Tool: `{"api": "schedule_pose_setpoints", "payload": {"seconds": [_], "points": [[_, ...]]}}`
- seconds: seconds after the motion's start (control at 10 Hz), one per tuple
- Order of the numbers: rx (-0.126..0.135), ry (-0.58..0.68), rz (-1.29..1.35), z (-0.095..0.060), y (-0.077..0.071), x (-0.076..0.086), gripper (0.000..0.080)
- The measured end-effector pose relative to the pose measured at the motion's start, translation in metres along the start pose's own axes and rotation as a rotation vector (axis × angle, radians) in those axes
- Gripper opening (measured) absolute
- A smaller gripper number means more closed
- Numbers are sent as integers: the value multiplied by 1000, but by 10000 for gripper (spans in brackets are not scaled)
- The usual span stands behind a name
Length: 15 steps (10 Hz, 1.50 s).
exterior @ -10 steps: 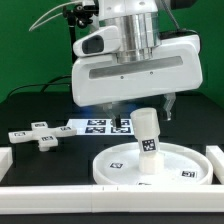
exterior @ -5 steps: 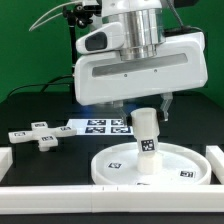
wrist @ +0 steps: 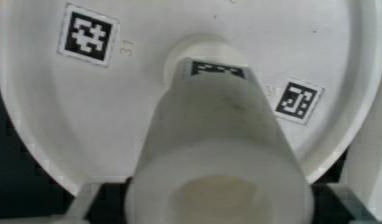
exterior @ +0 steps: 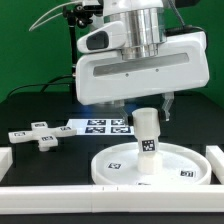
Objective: Assemble round table
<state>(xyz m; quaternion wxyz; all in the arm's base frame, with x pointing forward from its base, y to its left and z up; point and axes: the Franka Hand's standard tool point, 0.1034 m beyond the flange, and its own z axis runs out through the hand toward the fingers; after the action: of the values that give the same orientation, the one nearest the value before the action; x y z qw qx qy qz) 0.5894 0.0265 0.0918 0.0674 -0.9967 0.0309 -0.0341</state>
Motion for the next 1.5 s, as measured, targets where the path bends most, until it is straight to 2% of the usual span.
{"api": "schedule_pose_setpoints", "payload": {"seconds": [0.2,0.3,0.5,0.6,1.3,1.4,1.5], "points": [[11,27,181,1,0,1,412],[40,32,355,2,1,0,412],[71,25,627,4,-1,-1,411],[97,9,837,6,-3,-2,405],[117,-14,1203,6,-6,-2,357],[125,-18,1268,5,-4,-1,348],[147,-31,1408,5,0,-1,341]]}}
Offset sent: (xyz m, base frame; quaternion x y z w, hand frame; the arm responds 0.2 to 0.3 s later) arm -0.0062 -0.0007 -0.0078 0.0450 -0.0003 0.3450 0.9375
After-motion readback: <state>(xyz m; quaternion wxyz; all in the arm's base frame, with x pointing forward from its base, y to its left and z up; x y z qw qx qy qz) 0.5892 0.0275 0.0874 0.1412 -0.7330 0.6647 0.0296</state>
